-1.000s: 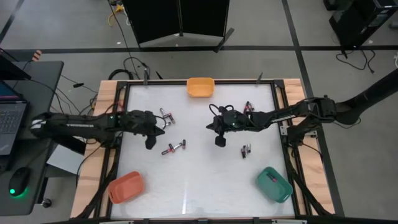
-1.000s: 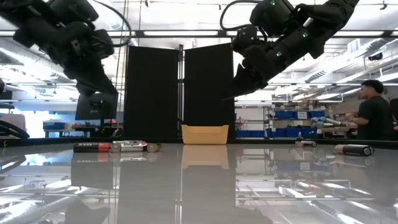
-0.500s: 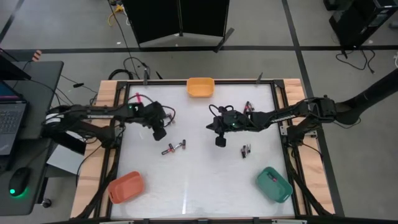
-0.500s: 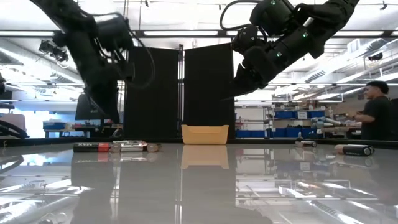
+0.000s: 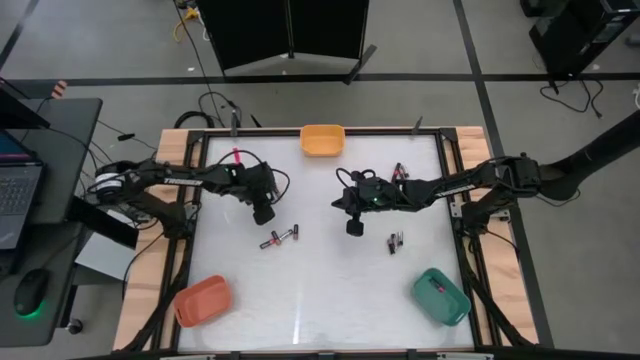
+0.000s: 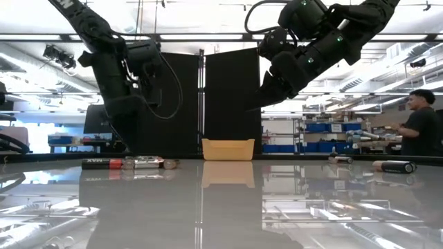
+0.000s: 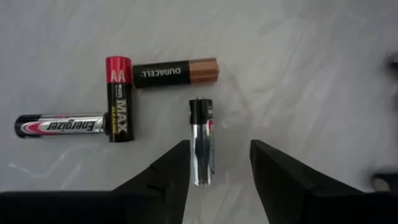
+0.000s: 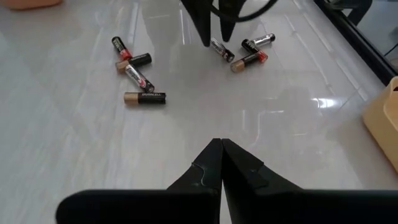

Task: Sort batteries
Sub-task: Put the silver battery into the orange bin

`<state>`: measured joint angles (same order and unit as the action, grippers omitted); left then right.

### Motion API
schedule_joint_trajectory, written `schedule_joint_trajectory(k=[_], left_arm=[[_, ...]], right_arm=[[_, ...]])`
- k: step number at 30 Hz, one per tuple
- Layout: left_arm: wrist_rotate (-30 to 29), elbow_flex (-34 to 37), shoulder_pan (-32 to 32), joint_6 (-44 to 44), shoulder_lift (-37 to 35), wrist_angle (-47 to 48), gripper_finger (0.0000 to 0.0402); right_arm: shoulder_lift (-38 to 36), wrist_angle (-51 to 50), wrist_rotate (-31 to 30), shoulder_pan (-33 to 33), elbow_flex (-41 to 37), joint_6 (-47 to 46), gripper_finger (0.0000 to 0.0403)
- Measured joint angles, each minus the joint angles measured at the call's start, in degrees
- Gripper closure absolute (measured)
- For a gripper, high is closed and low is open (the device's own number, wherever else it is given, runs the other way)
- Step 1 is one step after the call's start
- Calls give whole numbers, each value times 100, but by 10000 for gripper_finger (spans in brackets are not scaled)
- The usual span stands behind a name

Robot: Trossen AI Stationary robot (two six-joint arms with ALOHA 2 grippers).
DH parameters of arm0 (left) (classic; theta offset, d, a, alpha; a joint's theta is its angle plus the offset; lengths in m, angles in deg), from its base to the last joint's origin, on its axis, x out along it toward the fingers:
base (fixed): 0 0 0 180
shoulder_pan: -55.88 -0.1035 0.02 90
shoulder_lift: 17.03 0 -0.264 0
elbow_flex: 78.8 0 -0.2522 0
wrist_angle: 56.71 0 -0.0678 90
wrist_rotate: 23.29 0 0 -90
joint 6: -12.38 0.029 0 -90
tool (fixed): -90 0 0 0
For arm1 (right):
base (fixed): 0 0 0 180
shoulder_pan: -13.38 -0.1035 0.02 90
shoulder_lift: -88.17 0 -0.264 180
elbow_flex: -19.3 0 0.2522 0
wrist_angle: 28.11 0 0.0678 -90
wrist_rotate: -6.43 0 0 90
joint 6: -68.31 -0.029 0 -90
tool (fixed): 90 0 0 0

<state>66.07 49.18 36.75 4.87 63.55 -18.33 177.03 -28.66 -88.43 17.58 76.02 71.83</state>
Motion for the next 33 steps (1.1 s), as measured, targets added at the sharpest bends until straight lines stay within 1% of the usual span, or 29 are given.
schedule_joint_trajectory(k=[5, 10, 14, 18, 21, 26, 29, 33], left_arm=[[-21, 2, 0, -77, 330, -100, 228], [-68, -12, -45, -204, 509, -206, 244], [-59, -9, -123, -199, 508, -212, 274], [-69, -9, -153, -17, 509, -174, 319], [-70, -7, -152, 106, 509, -152, 345], [-70, -9, -151, 141, 509, -128, 348], [-69, -197, -151, 196, 527, 210, 347], [-77, -679, -29, 299, 543, 1169, 349]], right_arm=[[0, 0, 0, 1, 0, 113, 387], [0, -2, 0, -6, 0, 122, 385], [0, -2, 0, -6, 0, 120, 384], [0, -2, 0, -6, 0, 124, 388], [0, -2, 0, -6, 0, 162, 388], [0, -2, 0, -6, 0, 173, 382], [0, -4, 0, -6, 0, 247, 385], [0, 21, 0, -6, 0, 271, 391]])
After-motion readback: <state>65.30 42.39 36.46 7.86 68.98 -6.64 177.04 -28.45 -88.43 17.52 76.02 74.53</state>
